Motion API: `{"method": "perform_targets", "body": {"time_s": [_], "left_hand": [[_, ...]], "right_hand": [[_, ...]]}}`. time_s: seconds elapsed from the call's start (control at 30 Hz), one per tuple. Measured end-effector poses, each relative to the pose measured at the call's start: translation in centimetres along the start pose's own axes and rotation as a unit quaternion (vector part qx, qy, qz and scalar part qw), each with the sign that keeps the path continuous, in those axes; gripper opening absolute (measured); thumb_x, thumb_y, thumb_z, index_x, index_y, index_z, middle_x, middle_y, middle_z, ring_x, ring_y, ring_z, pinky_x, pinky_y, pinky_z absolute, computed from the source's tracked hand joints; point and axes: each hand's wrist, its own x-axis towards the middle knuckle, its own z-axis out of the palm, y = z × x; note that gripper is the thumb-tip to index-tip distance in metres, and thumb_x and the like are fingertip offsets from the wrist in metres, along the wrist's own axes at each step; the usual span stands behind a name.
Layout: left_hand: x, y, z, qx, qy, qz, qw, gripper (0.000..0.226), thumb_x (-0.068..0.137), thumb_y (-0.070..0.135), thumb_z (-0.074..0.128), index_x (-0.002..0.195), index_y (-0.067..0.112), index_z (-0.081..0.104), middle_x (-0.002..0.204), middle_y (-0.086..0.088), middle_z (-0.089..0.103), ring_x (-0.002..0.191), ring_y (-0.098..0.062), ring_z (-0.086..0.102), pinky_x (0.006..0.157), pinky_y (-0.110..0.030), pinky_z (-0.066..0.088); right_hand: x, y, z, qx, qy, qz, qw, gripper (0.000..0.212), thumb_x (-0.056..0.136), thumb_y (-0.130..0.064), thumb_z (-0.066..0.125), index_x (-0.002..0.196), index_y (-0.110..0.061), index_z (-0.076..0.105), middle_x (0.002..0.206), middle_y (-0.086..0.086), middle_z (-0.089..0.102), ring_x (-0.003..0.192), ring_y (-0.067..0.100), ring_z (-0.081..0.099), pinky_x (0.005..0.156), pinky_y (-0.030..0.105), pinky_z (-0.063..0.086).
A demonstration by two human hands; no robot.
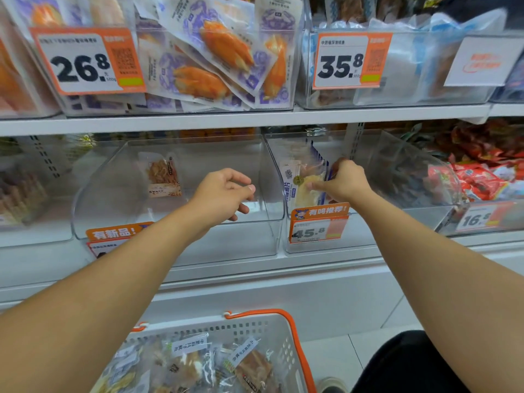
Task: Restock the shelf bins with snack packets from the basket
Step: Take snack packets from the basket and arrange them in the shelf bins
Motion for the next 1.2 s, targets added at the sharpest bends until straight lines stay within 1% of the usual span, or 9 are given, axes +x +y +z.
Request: {"method": "perform_targets", "body": {"time_s": [0.53, 0.63, 0.7, 0.8, 0.87, 0.93, 1.07, 1.13, 1.2], "left_hand": [[-0.4, 0.0, -0.3, 0.029, -0.009, 0.022, 0.999, 0.014, 0.095, 0.023, 0.063, 0.109, 0.018, 0.061, 0.091, -0.001, 0.074, 0.068, -0.011, 0.068, 0.051, -0.024, 0.050], [-2.1, -0.4, -1.3, 0.050, 0.004, 0.069, 0.996, 0.011, 0.094, 0.022, 0.065, 0.104, 0.018, 0.061, 0.085, -0.001, 0.073, 0.062, -0.011, 0.068, 0.048, -0.025, 0.047], [-4.4, -1.5, -2.3, 0.078, 0.001, 0.108, 0.991, 0.010, 0.093, 0.022, 0.066, 0.102, 0.019, 0.062, 0.079, 0.001, 0.069, 0.058, -0.013, 0.066, 0.046, -0.025, 0.046], [-8.7, -5.5, -4.3, 0.155, -0.082, 0.110, 0.978, 0.007, 0.091, 0.025, 0.068, 0.097, 0.023, 0.064, 0.077, 0.003, 0.065, 0.056, -0.016, 0.065, 0.048, -0.021, 0.046], [-11.6, -9.3, -6.5, 0.231, -0.151, 0.079, 0.958, 0.007, 0.091, 0.030, 0.069, 0.095, 0.028, 0.064, 0.078, 0.007, 0.064, 0.055, -0.008, 0.063, 0.053, -0.016, 0.044], [-14.2, -12.7, -8.9, 0.328, -0.236, 0.018, 0.914, 0.012, 0.091, 0.038, 0.066, 0.101, 0.031, 0.063, 0.085, 0.012, 0.065, 0.064, 0.004, 0.060, 0.059, -0.014, 0.042], [-17.6, -16.4, -12.5, 0.500, -0.391, -0.072, 0.769, 0.026, 0.094, 0.047, 0.059, 0.114, 0.031, 0.059, 0.106, 0.013, 0.064, 0.089, -0.004, 0.058, 0.083, -0.025, 0.046], [-17.5, -16.2, -12.6, 0.552, -0.402, -0.063, 0.728, 0.033, 0.095, 0.049, 0.057, 0.120, 0.027, 0.057, 0.112, 0.008, 0.061, 0.096, -0.013, 0.053, 0.086, -0.028, 0.044], [-17.0, -15.5, -12.1, 0.551, -0.369, -0.028, 0.748, 0.037, 0.096, 0.050, 0.053, 0.124, 0.026, 0.056, 0.115, 0.006, 0.060, 0.097, -0.014, 0.050, 0.087, -0.029, 0.043]], "right_hand": [[0.0, -0.5, -2.0, -0.027, -0.004, 0.039, 0.999, 0.060, 0.064, -0.050, 0.088, 0.096, -0.012, 0.055, 0.095, 0.008, 0.063, 0.081, 0.025, 0.065, 0.072, 0.040, 0.059], [-1.9, -3.4, -5.2, -0.160, 0.119, -0.055, 0.978, 0.058, 0.070, -0.054, 0.083, 0.094, -0.006, 0.062, 0.094, 0.015, 0.066, 0.085, 0.034, 0.063, 0.071, 0.038, 0.052], [-5.6, -6.8, -6.2, -0.147, 0.135, -0.159, 0.967, 0.045, 0.075, -0.053, 0.079, 0.070, -0.011, 0.063, 0.072, 0.012, 0.064, 0.073, 0.030, 0.061, 0.065, 0.033, 0.046], [-12.6, -10.8, -3.9, -0.172, -0.137, -0.221, 0.950, 0.049, 0.077, -0.056, 0.075, 0.054, -0.013, 0.065, 0.052, 0.002, 0.061, 0.054, 0.017, 0.058, 0.054, 0.029, 0.045], [-16.5, -11.2, 0.9, -0.209, -0.376, -0.234, 0.872, 0.038, 0.081, -0.051, 0.074, 0.068, -0.016, 0.072, 0.063, 0.000, 0.070, 0.056, 0.014, 0.065, 0.053, 0.028, 0.052], [-19.6, -9.6, 7.7, -0.235, -0.505, -0.254, 0.791, 0.027, 0.085, -0.042, 0.075, 0.090, -0.015, 0.072, 0.077, 0.002, 0.072, 0.068, 0.018, 0.069, 0.060, 0.030, 0.055], [-23.8, -2.6, 19.0, -0.414, -0.536, -0.233, 0.698, 0.063, 0.089, -0.047, 0.069, 0.135, -0.005, 0.054, 0.125, 0.009, 0.062, 0.113, 0.029, 0.059, 0.092, 0.035, 0.048], [-24.0, 1.0, 21.0, -0.438, -0.501, -0.181, 0.724, 0.061, 0.094, -0.052, 0.059, 0.132, -0.005, 0.055, 0.132, 0.015, 0.054, 0.115, 0.032, 0.057, 0.094, 0.036, 0.047], [-23.6, 3.5, 21.8, -0.430, -0.463, -0.128, 0.765, 0.063, 0.093, -0.058, 0.055, 0.133, -0.010, 0.052, 0.129, 0.013, 0.052, 0.115, 0.032, 0.056, 0.096, 0.039, 0.046]]}}
